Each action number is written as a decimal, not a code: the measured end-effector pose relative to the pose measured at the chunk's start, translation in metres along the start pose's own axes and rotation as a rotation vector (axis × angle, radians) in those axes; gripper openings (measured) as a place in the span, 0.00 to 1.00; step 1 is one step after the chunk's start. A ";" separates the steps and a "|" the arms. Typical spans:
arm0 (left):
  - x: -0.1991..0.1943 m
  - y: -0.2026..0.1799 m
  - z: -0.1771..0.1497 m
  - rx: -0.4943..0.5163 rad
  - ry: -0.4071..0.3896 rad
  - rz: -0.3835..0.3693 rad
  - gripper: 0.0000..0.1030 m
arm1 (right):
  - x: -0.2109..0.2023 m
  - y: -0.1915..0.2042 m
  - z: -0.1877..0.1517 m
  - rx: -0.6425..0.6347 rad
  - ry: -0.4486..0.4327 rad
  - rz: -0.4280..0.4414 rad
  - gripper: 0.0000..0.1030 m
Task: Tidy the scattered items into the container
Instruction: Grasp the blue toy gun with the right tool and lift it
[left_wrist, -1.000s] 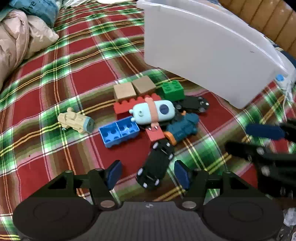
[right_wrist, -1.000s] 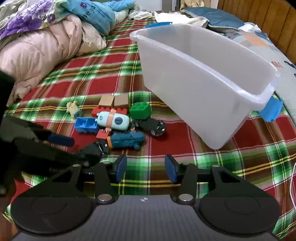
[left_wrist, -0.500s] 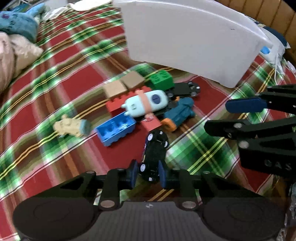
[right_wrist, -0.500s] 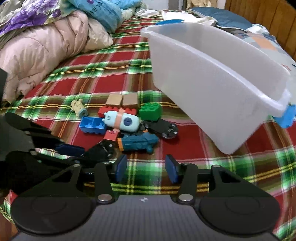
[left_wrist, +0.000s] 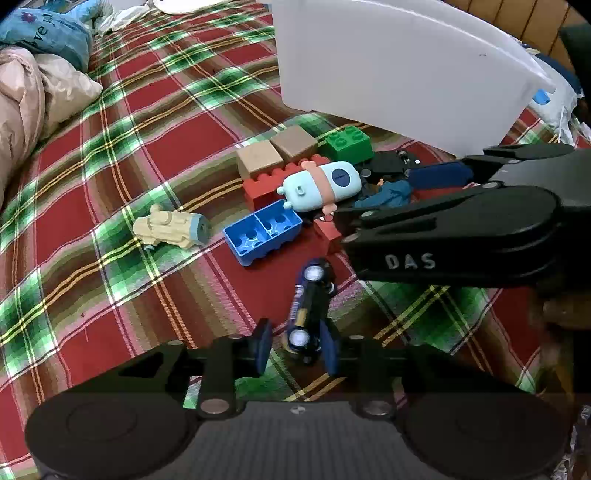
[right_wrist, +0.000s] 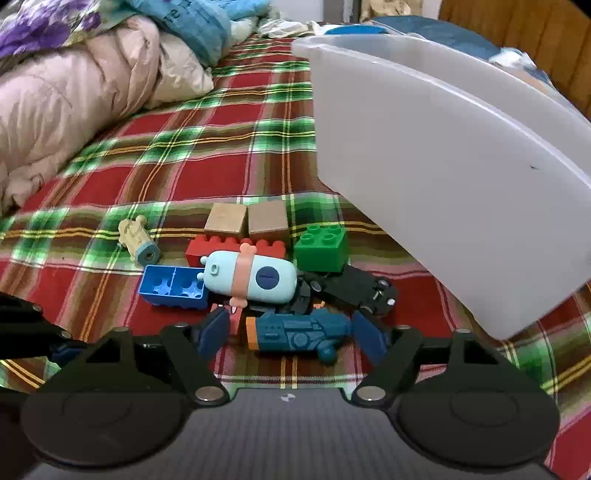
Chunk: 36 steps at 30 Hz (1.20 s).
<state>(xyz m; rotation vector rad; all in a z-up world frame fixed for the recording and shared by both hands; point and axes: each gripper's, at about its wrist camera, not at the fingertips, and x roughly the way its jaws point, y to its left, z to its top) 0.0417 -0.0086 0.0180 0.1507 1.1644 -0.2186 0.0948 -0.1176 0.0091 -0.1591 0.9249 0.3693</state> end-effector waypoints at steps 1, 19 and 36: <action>0.001 0.000 0.000 -0.003 0.000 -0.001 0.32 | 0.001 0.000 0.000 -0.006 -0.005 -0.006 0.73; -0.010 -0.011 0.009 0.015 -0.039 -0.011 0.20 | -0.027 -0.023 -0.033 -0.016 0.063 -0.029 0.67; -0.012 -0.013 0.005 0.003 -0.034 0.003 0.21 | -0.036 -0.023 -0.038 0.054 0.033 -0.063 0.68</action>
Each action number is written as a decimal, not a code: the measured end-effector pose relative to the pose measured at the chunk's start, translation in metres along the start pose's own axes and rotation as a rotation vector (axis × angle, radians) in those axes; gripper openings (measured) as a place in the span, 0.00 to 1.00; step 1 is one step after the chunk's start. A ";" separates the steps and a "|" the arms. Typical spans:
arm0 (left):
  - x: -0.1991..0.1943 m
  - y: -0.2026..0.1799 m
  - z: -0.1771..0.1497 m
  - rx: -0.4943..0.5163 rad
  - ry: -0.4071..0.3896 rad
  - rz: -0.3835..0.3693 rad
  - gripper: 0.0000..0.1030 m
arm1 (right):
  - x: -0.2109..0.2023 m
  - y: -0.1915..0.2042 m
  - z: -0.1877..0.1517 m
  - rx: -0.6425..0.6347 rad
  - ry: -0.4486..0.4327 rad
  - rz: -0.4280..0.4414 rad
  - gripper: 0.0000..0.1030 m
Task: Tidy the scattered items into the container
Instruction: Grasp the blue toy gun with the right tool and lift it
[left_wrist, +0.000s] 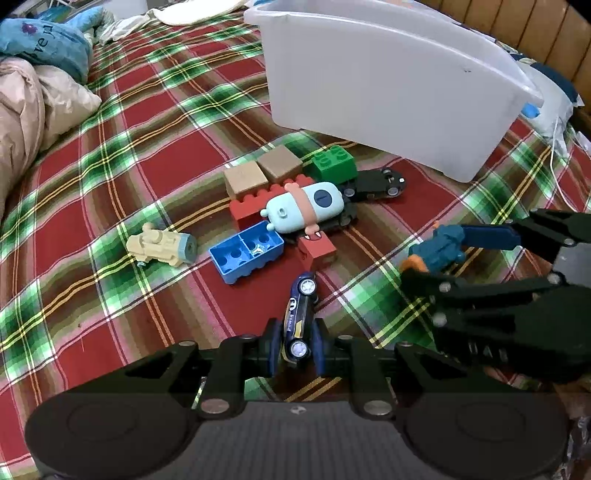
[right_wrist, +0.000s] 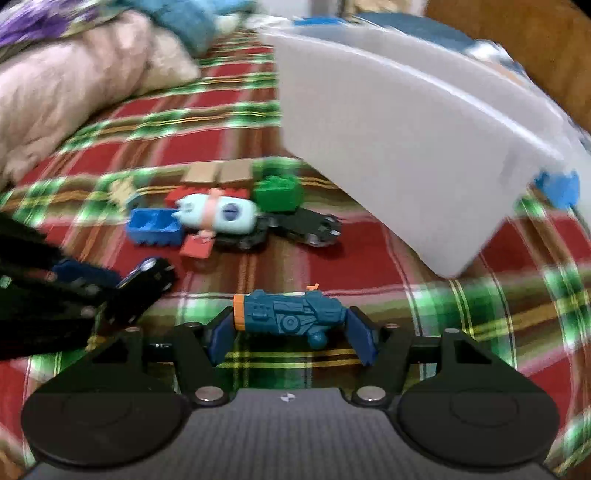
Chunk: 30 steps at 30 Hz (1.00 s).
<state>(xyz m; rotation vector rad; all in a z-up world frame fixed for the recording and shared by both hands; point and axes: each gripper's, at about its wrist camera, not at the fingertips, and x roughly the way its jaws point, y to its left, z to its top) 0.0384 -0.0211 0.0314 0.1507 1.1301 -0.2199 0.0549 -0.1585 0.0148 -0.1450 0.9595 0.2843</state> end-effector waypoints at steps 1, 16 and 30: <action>0.000 0.000 0.000 0.002 0.001 0.001 0.21 | 0.003 -0.002 0.000 0.029 0.015 -0.004 0.72; -0.001 -0.005 0.004 -0.004 0.000 -0.013 0.22 | -0.003 -0.005 -0.002 -0.361 -0.008 0.111 0.58; 0.003 -0.009 0.006 0.006 0.034 -0.042 0.18 | -0.001 0.012 -0.008 -0.304 0.073 0.183 0.34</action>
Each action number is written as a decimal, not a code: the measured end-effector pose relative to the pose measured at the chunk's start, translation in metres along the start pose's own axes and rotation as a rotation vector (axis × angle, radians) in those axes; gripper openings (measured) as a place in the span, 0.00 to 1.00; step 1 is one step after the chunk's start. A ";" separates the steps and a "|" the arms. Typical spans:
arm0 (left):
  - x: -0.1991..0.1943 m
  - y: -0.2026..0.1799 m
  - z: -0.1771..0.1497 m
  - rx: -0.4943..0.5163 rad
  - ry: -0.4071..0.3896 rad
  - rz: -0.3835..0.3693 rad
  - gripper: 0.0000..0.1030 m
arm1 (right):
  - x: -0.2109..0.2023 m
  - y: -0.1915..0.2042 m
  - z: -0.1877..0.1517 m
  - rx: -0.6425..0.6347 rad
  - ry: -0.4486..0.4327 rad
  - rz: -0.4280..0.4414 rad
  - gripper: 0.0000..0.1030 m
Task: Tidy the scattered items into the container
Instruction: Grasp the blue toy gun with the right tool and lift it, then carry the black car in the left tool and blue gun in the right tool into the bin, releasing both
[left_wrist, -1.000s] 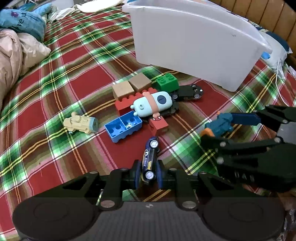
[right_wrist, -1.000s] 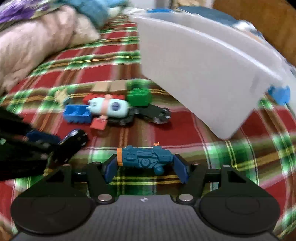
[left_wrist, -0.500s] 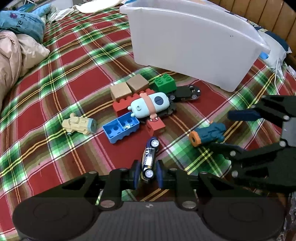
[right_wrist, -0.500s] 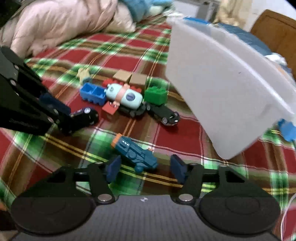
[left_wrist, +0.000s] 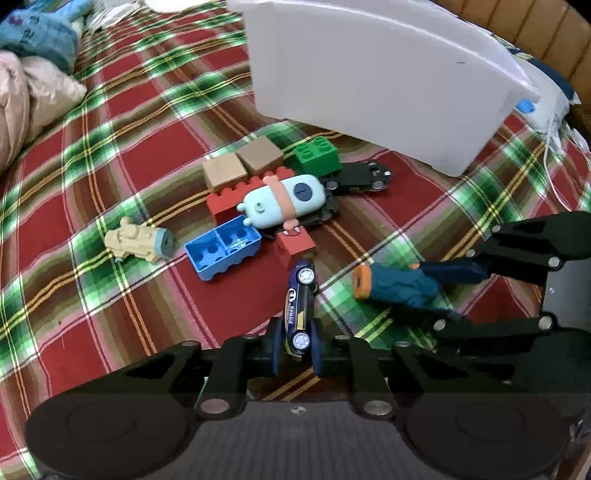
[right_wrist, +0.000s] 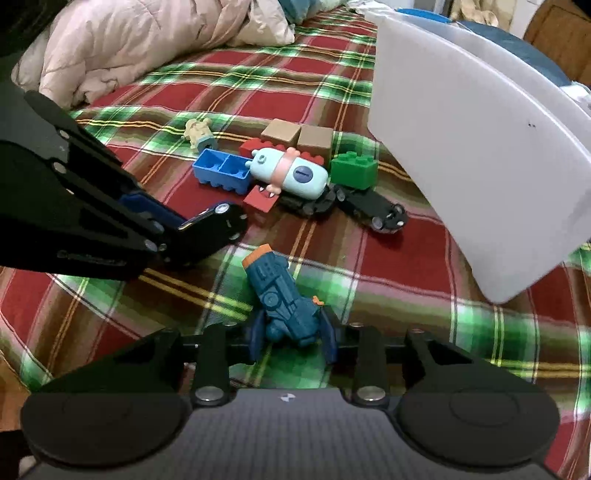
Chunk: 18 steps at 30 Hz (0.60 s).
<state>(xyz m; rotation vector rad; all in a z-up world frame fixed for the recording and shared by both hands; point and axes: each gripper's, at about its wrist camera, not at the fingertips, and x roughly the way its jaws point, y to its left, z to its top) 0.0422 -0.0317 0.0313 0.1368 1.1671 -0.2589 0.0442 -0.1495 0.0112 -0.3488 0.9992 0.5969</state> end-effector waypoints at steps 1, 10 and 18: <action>-0.003 -0.001 0.001 0.003 -0.007 0.001 0.18 | -0.001 0.000 0.001 0.017 0.003 -0.004 0.34; -0.048 -0.002 0.036 0.008 -0.107 -0.003 0.18 | -0.038 -0.010 0.026 0.128 -0.058 -0.075 0.34; -0.096 -0.006 0.092 0.006 -0.231 -0.013 0.18 | -0.091 -0.037 0.063 0.180 -0.190 -0.143 0.34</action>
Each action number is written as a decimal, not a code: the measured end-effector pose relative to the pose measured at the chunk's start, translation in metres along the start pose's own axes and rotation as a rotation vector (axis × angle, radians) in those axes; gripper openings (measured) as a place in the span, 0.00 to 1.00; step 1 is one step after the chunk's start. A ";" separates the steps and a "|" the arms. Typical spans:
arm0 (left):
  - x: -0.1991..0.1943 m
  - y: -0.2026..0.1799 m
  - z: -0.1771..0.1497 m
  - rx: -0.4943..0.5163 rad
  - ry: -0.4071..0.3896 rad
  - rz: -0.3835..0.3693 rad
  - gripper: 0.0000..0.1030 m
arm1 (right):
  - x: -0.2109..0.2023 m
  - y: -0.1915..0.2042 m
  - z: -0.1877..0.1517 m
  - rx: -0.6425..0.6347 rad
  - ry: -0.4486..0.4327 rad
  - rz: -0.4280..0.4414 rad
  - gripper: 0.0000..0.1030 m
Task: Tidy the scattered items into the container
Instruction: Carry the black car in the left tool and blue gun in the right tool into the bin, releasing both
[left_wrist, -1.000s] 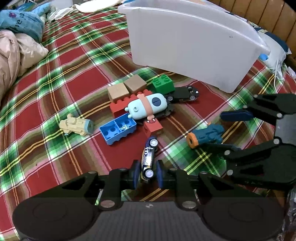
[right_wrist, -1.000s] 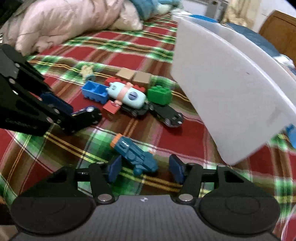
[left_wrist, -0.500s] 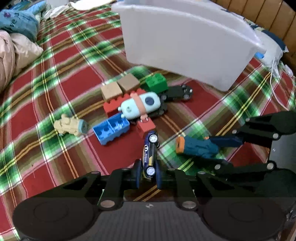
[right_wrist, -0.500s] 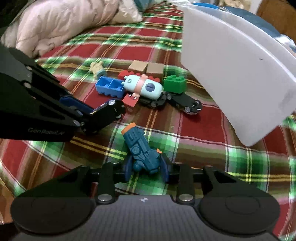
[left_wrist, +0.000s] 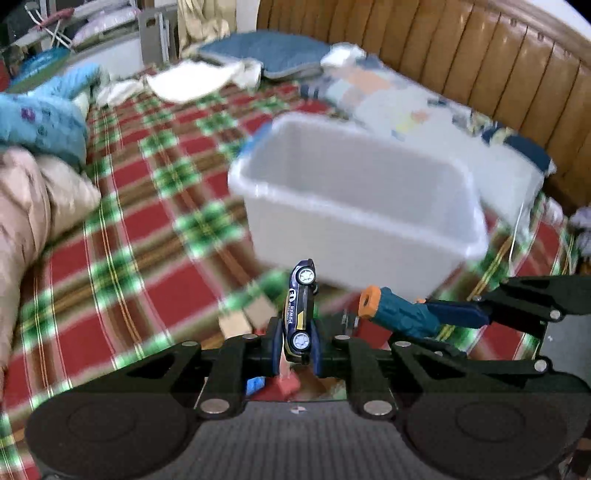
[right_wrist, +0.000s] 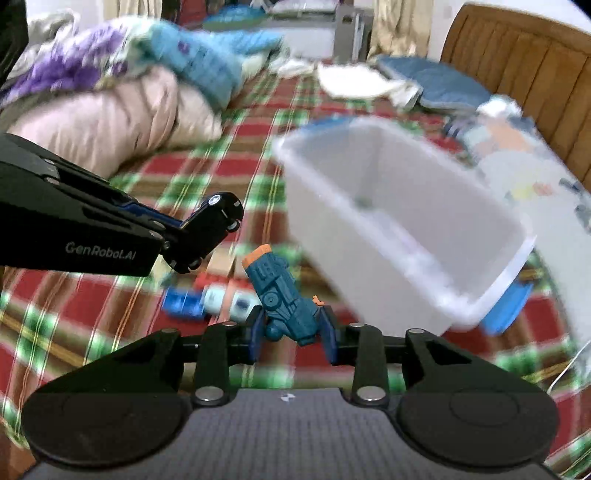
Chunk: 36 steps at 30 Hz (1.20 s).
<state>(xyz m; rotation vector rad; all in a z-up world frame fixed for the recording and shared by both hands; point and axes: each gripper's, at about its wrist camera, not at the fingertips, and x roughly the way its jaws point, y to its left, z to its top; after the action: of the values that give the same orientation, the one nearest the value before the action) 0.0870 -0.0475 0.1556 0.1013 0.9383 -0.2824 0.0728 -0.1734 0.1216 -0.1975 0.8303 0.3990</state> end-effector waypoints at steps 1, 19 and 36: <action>-0.001 -0.001 0.008 0.004 -0.013 -0.001 0.18 | -0.003 -0.004 0.006 0.002 -0.014 -0.008 0.34; 0.054 -0.040 0.087 -0.005 -0.068 -0.042 0.22 | 0.024 -0.070 0.052 0.126 -0.031 -0.147 0.41; 0.018 0.012 0.029 -0.070 -0.047 0.051 0.38 | 0.000 -0.036 0.035 0.070 -0.087 -0.070 0.47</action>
<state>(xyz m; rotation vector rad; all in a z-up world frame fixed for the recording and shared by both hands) 0.1229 -0.0457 0.1577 0.0537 0.8962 -0.2036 0.1118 -0.1951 0.1456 -0.1421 0.7482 0.3104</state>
